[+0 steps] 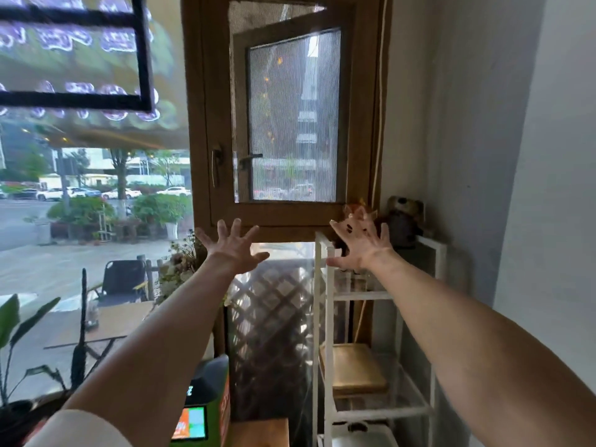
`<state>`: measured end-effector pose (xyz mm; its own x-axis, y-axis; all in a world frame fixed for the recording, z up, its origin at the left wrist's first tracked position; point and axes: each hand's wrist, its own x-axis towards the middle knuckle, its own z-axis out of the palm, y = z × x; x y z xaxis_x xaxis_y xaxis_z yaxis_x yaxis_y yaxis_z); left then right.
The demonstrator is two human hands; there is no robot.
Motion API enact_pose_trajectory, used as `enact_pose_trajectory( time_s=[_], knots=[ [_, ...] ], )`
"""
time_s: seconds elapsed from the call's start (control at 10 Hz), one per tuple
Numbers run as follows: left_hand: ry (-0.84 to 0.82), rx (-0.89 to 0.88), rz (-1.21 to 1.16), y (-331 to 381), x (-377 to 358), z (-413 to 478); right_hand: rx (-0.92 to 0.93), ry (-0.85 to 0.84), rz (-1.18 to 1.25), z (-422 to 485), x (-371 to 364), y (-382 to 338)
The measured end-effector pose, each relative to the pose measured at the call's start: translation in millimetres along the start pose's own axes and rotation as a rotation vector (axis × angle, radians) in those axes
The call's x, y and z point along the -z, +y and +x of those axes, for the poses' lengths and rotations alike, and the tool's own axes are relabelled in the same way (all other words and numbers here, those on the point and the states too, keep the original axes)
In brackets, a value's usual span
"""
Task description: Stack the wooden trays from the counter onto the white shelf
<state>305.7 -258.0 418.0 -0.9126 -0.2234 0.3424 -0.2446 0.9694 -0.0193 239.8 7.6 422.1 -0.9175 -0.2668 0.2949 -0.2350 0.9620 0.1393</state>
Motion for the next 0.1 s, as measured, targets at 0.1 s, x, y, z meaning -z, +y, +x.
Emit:
enact_pose_trajectory(
  time_s=[0.1],
  knots=[
    [-0.024,0.004,-0.014,-4.0,-8.3,-0.3,-0.024,-0.014,0.049,-0.7,-9.3,-4.4]
  ],
)
